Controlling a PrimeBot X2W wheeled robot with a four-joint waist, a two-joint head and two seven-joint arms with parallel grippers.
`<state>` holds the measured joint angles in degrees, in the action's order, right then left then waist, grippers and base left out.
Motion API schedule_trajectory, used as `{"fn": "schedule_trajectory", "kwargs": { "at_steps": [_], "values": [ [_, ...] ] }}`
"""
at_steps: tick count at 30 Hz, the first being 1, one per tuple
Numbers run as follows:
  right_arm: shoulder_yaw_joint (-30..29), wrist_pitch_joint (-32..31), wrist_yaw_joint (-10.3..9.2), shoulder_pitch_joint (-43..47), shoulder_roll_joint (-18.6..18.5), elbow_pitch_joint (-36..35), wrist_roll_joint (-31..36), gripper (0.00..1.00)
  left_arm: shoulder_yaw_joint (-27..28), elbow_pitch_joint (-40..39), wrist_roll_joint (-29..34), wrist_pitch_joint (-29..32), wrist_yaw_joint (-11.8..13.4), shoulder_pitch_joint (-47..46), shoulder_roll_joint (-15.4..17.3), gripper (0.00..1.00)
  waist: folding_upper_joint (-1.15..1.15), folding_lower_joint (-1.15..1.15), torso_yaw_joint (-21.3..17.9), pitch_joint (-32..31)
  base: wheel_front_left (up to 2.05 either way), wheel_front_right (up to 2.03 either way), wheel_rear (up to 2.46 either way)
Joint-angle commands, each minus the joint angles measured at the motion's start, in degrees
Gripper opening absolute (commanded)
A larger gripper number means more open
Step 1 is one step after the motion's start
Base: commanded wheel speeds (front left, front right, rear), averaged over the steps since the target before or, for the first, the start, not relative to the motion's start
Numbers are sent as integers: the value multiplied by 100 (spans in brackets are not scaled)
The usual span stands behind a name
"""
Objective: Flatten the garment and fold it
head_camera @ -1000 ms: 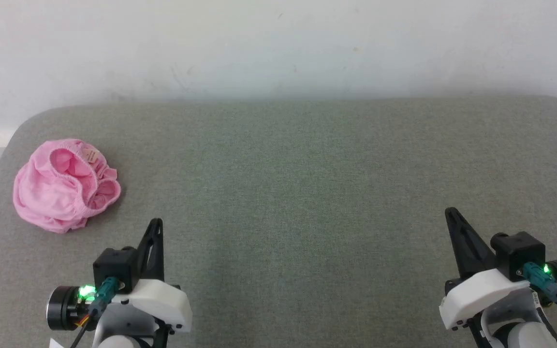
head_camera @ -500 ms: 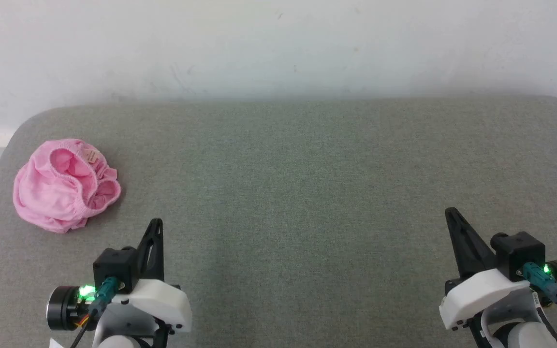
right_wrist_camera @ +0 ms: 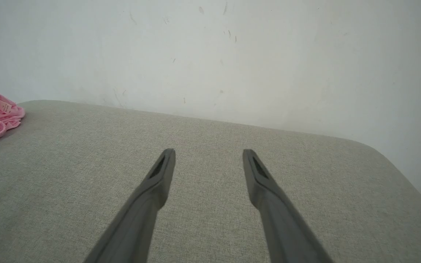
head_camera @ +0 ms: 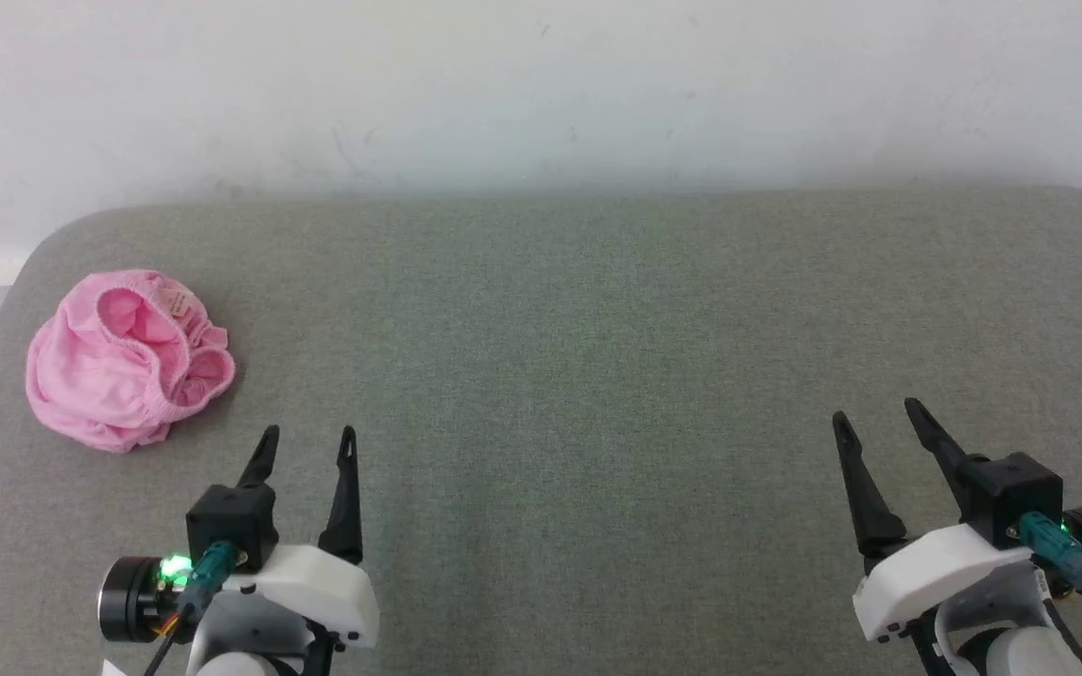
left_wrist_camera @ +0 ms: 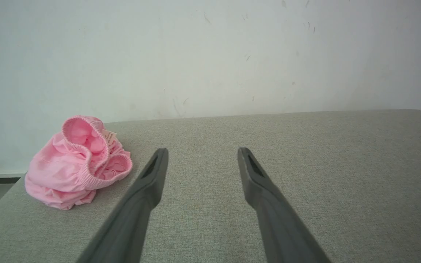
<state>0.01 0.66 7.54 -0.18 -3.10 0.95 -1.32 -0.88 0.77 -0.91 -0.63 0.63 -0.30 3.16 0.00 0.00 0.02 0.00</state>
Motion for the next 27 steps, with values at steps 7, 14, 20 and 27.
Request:
{"fn": "schedule_trajectory", "kwargs": {
  "at_steps": [7,14,20,27],
  "values": [
    [-39,130,-1,46,4,77,-149,100,-91,57,-134,-133,92,30,-4,100,0,0,14,-7,0,0,0],
    [-53,214,-1,68,5,119,-255,100,-145,90,-209,-217,138,47,-5,100,0,0,82,-18,0,0,0],
    [-65,286,-1,89,6,143,-351,100,-178,101,-279,-289,176,66,-7,100,0,0,206,-22,0,0,0],
    [-77,370,-2,123,7,170,-446,100,-216,124,-338,-372,213,93,-8,100,0,0,418,-32,0,0,0]
  ]
}}
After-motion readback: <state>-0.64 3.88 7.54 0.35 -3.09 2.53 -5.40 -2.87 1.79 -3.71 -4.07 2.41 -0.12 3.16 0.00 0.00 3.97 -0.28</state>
